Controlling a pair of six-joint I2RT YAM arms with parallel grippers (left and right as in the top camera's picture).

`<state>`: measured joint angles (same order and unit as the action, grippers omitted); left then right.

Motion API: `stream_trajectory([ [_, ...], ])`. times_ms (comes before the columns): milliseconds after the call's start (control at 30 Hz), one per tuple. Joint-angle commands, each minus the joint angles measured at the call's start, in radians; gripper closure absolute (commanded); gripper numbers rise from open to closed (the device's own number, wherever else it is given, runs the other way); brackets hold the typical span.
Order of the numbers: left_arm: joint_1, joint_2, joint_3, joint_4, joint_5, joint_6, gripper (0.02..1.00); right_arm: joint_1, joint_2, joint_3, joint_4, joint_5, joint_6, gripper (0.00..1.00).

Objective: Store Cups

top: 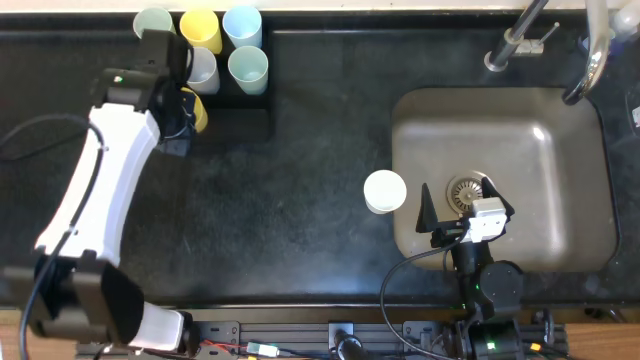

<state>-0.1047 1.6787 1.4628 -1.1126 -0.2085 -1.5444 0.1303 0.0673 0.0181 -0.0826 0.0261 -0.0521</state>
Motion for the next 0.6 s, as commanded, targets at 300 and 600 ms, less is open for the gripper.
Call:
stream_trajectory([
  [300, -0.001, 0.13, -0.003, 0.069, 0.025, -0.035, 0.982, -0.006, -0.011, -0.013, 0.006, 0.0, 0.0, 0.005],
  [600, -0.001, 0.143, -0.003, 0.08, 0.022, -0.035, 0.982, -0.006, -0.011, -0.013, 0.006, 0.0, 0.0, 0.003],
])
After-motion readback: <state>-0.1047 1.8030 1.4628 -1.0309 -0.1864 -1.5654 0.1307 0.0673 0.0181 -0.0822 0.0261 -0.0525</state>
